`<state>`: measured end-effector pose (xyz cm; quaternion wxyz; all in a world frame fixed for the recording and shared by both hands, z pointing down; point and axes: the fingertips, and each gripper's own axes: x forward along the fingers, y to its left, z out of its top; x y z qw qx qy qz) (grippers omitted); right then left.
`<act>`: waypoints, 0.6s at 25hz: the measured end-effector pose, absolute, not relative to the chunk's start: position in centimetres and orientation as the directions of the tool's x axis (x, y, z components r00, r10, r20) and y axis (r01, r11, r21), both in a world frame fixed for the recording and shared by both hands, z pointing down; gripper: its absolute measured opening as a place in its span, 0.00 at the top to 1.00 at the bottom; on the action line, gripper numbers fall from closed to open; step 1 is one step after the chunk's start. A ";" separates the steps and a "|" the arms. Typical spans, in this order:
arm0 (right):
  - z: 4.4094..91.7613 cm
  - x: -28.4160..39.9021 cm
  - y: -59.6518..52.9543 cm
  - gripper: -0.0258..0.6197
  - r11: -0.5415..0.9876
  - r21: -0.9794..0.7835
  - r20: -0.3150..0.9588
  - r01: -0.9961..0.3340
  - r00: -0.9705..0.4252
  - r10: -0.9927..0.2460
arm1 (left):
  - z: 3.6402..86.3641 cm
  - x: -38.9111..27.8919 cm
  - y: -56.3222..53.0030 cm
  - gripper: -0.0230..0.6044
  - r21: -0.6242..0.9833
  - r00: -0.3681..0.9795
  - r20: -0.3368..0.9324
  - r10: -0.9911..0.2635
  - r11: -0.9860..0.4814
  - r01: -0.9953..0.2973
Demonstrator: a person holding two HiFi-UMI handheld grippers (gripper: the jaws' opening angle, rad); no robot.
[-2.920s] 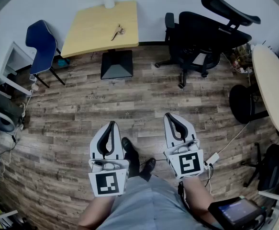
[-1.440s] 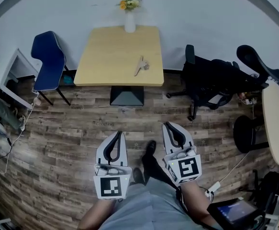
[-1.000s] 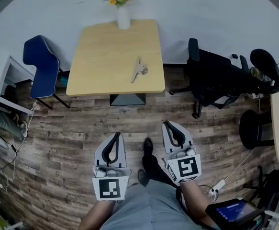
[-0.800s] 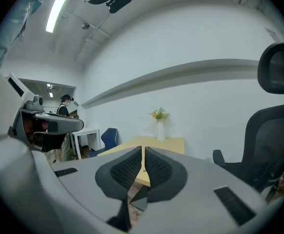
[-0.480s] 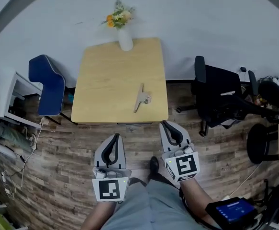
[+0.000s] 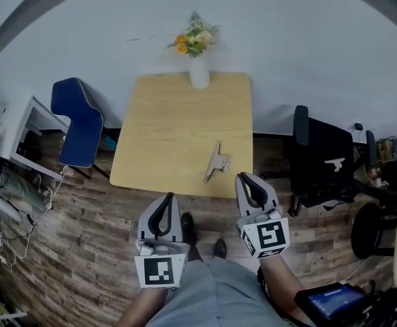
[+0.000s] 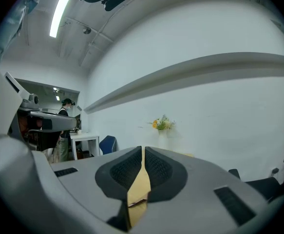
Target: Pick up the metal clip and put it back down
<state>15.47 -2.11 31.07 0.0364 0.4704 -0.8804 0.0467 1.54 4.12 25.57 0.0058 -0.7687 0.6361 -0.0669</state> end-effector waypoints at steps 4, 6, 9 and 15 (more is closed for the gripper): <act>31.5 14.0 -4.3 0.88 0.530 -0.040 0.128 -0.847 -0.530 -0.838 | 26.3 -0.1 1.5 0.93 -0.072 0.205 0.111 -0.973 -0.214 -0.974; 32.2 13.4 -5.7 0.88 0.510 -0.042 0.151 -0.859 -0.510 -0.847 | 27.1 -0.8 -0.5 0.93 -0.054 0.230 0.131 -0.964 -0.238 -0.970; 33.9 12.6 -8.4 0.88 0.476 -0.048 0.188 -0.878 -0.476 -0.859 | 28.6 -1.7 -4.1 0.93 -0.030 0.272 0.166 -0.948 -0.281 -0.959; 39.2 11.6 -13.4 0.88 0.400 -0.097 0.287 -0.911 -0.410 -0.866 | 33.3 -2.8 -10.9 0.93 0.023 0.361 0.261 -0.896 -0.368 -0.930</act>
